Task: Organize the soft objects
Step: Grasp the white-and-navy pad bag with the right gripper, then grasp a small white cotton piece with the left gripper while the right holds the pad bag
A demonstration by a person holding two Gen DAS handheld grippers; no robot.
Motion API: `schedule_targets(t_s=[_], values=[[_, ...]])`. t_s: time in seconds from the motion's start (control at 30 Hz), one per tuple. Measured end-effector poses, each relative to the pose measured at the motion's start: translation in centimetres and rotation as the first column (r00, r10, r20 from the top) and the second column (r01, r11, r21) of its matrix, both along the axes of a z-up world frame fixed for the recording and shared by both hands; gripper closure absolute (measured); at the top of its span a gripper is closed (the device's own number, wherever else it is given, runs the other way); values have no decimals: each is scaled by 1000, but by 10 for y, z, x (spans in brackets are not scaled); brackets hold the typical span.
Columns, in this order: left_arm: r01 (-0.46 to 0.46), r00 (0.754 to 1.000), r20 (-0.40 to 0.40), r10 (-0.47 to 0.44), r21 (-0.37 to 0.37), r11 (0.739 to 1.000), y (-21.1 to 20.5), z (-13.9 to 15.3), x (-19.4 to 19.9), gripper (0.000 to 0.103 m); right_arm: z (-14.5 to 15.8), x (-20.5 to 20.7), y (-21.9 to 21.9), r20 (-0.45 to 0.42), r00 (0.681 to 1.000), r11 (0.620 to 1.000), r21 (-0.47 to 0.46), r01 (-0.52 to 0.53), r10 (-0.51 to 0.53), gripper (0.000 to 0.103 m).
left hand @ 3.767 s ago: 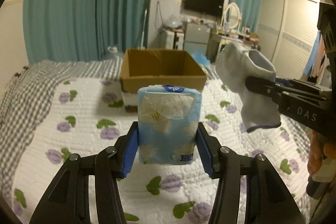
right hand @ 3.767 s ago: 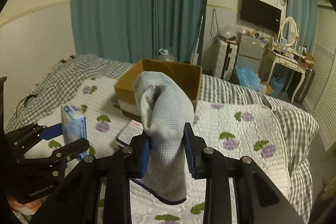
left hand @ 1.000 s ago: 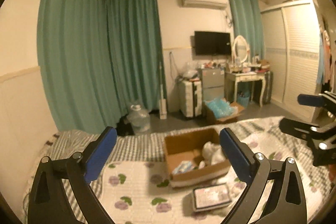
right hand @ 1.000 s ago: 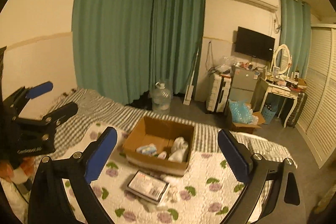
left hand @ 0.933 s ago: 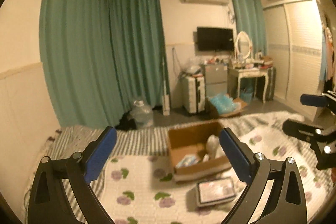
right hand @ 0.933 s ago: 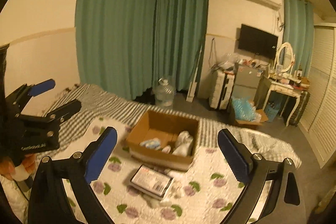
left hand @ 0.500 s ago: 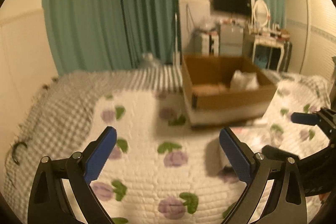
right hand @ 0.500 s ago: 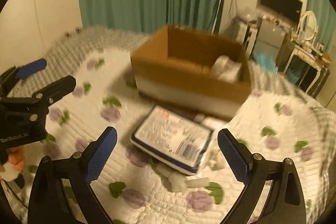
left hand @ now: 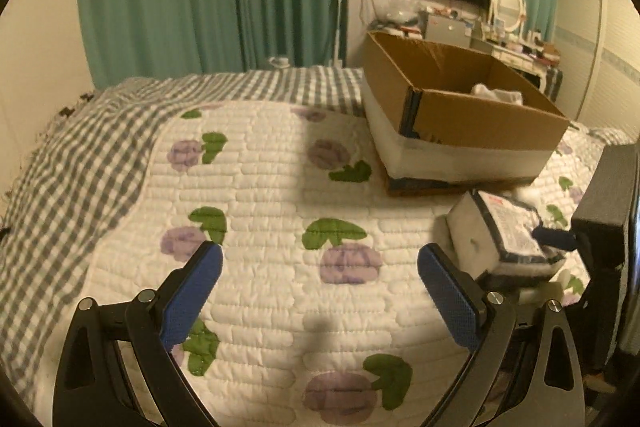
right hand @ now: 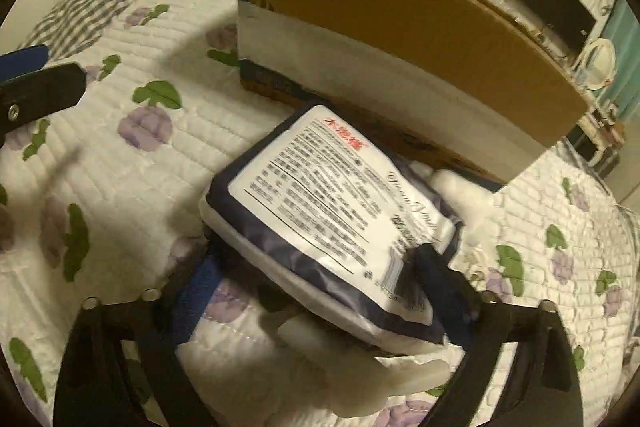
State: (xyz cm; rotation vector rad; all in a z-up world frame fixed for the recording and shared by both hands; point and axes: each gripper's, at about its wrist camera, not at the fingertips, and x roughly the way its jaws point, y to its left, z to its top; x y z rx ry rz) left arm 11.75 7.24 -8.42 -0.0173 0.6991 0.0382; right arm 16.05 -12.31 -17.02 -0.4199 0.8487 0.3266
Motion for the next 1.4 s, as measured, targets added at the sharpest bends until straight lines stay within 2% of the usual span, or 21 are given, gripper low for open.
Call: schedule_targets(t_s=[0.17,0.27,0.37,0.53,0.67,0.77,0.93,1.13,1.37,1.4], values=[[-7,1000,-6,7,49,999,-5,-8,-3,3,14,-9,-12,55,998,999,31,21,-23,46],[-10,1000,-4,10,57,998,-7,-6,-10,3,26,-19,-13,84,996,999,41,10,-14,54],[-8,1000,10,7,65,998,-10,4,-19,3,44,-29,-14,108,994,996,86,-3,-6,56],[-1,999,41,0,42,999,-18,29,-33,3,98,-50,-24,177,984,985,170,-26,-5,56],[8,997,74,-9,17,1000,-33,49,-43,3,132,-60,-37,227,974,986,165,-29,-9,56],[28,996,81,-27,-6,1000,-48,56,-45,3,144,-63,-56,234,972,988,157,-10,-27,56],[73,996,48,-71,-23,997,-82,47,-34,3,137,-53,-99,198,978,994,101,46,-66,56],[133,990,-48,-135,-36,990,-131,17,-15,4,109,-29,-143,122,985,990,85,109,-119,56],[209,961,-183,-209,-23,978,-168,-33,-7,5,74,-13,-151,79,990,991,75,108,-114,56],[211,957,-203,-210,-13,977,-171,-40,-5,9,70,-12,-152,71,991,991,77,107,-113,56]])
